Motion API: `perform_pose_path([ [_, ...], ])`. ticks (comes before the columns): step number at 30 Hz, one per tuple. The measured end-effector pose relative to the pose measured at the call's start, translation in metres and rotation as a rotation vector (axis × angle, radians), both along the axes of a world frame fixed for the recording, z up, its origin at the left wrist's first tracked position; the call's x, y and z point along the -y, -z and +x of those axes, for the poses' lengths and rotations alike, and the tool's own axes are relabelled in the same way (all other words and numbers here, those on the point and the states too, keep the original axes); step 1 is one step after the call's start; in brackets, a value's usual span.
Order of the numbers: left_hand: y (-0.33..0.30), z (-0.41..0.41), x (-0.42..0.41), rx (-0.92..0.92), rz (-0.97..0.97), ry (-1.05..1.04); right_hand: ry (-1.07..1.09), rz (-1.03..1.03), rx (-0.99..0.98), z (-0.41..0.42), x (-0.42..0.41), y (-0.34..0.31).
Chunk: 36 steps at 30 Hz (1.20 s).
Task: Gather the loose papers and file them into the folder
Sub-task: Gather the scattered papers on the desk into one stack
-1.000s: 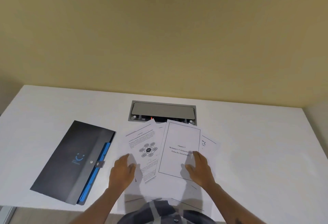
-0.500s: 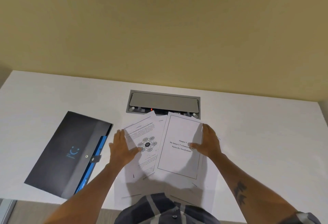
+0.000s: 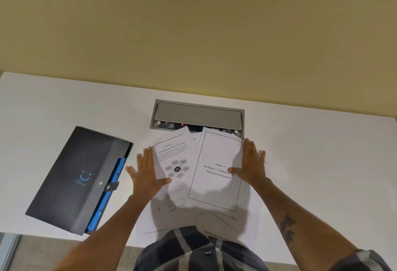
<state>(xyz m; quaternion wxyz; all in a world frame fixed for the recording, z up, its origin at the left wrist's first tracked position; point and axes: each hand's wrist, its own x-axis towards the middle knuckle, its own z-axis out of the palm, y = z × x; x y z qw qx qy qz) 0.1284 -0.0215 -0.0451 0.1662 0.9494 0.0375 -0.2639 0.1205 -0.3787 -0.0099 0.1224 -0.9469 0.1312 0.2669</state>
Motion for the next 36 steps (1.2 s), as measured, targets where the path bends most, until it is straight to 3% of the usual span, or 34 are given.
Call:
perform_pose_path([
  [6, -0.002, -0.004, 0.014, 0.121, -0.128, -0.074, 0.004, 0.053, 0.137, -0.009, -0.006, 0.002],
  [11, -0.003, -0.012, 0.018, 0.161, -0.298, -0.296, 0.310, 0.253, 0.251, -0.028, -0.025, 0.006],
  [14, -0.009, -0.015, 0.020, 0.090, -0.658, -0.516, 0.606, 0.494, 0.255, -0.039, -0.039, 0.006],
  [16, -0.015, -0.018, 0.022, 0.136, -0.779, -0.603, 0.656, 0.600, 0.284, -0.042, -0.046, 0.005],
  [22, -0.022, -0.026, 0.025, 0.157, -0.783, -0.562, 0.709, 0.827, 0.293, -0.044, -0.062, -0.001],
  [26, -0.025, -0.030, 0.027, 0.030, -0.734, -0.460, 0.706, 0.887, 0.301, -0.043, -0.072, -0.006],
  [32, -0.031, -0.039, 0.024, -0.135, -0.704, -0.520, 0.631, 0.846, 0.208, -0.043, -0.090, -0.011],
  [36, -0.031, -0.054, 0.023, -0.168, -0.759, -0.709, 0.589, 0.857, 0.149, -0.050, -0.105, -0.014],
])
